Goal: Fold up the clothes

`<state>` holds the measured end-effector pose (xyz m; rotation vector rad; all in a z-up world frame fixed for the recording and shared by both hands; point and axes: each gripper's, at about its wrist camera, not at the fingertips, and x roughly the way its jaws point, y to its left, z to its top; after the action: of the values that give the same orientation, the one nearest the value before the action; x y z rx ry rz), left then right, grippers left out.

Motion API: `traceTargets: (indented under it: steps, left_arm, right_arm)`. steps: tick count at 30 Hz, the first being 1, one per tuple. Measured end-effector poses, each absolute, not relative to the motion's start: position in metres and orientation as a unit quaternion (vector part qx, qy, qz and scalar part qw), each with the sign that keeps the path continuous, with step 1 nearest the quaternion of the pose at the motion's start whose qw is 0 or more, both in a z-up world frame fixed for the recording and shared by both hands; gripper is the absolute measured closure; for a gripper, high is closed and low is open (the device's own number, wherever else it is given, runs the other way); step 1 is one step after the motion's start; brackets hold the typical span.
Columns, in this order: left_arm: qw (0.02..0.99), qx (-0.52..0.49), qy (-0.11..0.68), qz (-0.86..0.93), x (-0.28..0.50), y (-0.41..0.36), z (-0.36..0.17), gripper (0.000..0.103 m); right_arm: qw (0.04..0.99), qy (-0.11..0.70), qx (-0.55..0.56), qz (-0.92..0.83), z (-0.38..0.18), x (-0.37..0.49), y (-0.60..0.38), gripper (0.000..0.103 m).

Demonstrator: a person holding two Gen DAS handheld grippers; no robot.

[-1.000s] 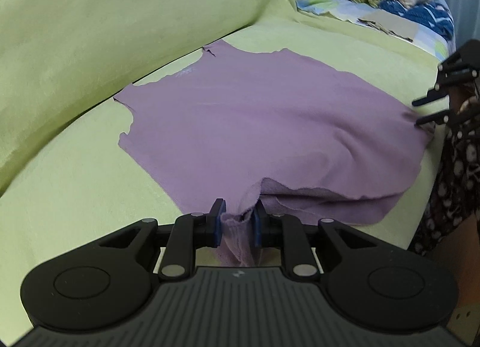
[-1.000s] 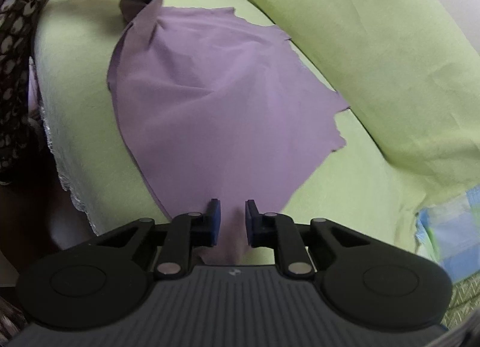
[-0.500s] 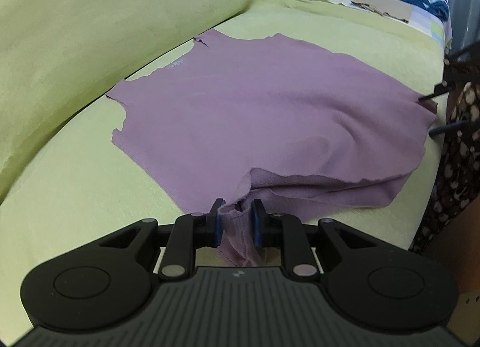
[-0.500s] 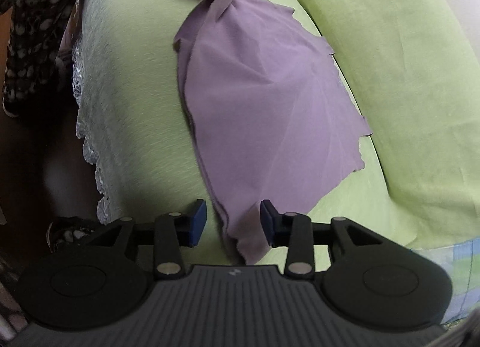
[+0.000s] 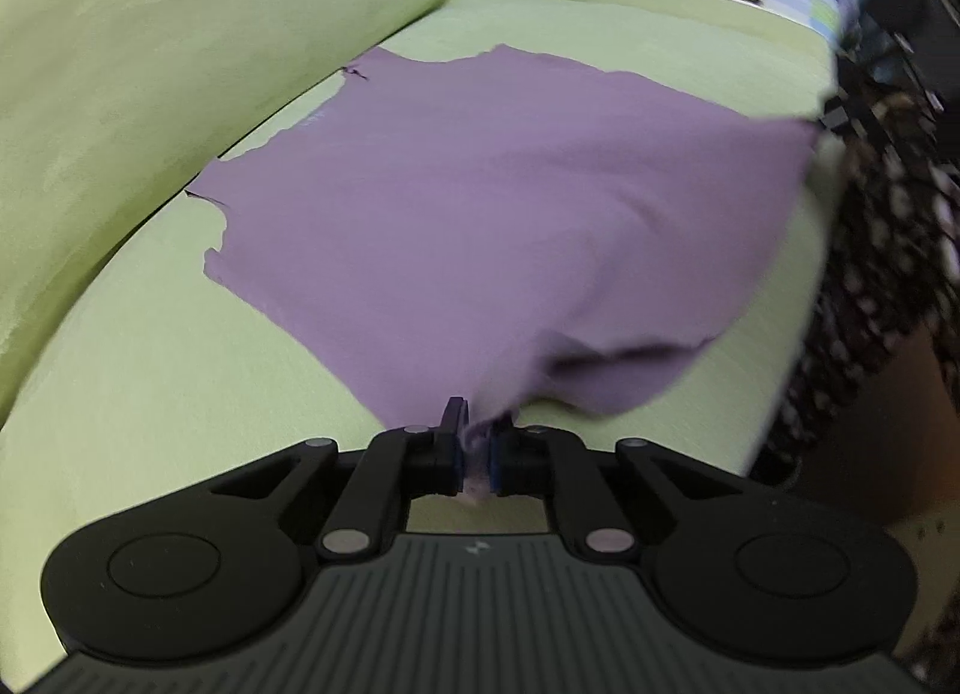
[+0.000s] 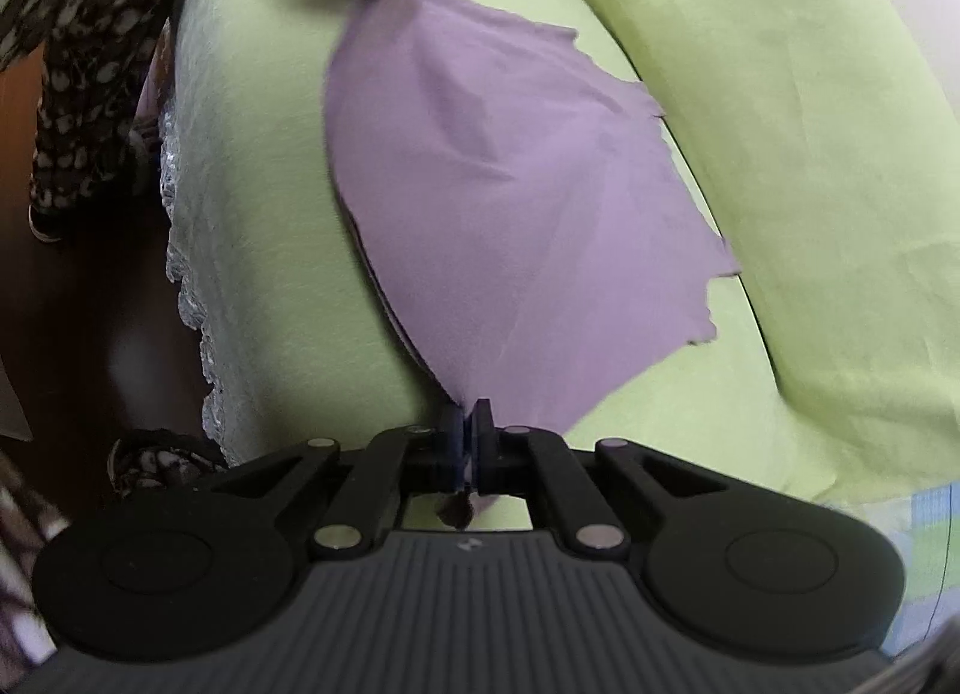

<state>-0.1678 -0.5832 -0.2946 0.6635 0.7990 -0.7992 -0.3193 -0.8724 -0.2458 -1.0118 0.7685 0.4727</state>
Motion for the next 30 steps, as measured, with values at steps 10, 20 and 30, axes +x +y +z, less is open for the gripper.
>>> traceTargets:
  steps: [10, 20, 30]
  left_arm:
    - [0.761, 0.368, 0.403, -0.350, -0.213, -0.566, -0.325, 0.097]
    - [0.839, 0.153, 0.414, -0.317, -0.168, -0.532, -0.298, 0.071]
    - [0.847, -0.006, 0.438, -0.301, -0.143, -0.493, -0.301, 0.062]
  right_arm:
    - [0.744, 0.385, -0.501, 0.217, -0.255, -0.329, -0.877, 0.103]
    - [0.880, 0.399, -0.226, 0.122, -0.220, -0.318, -0.921, 0.078]
    - [0.907, 0.406, 0.091, 0.062, -0.230, -0.313, -0.991, 0.067]
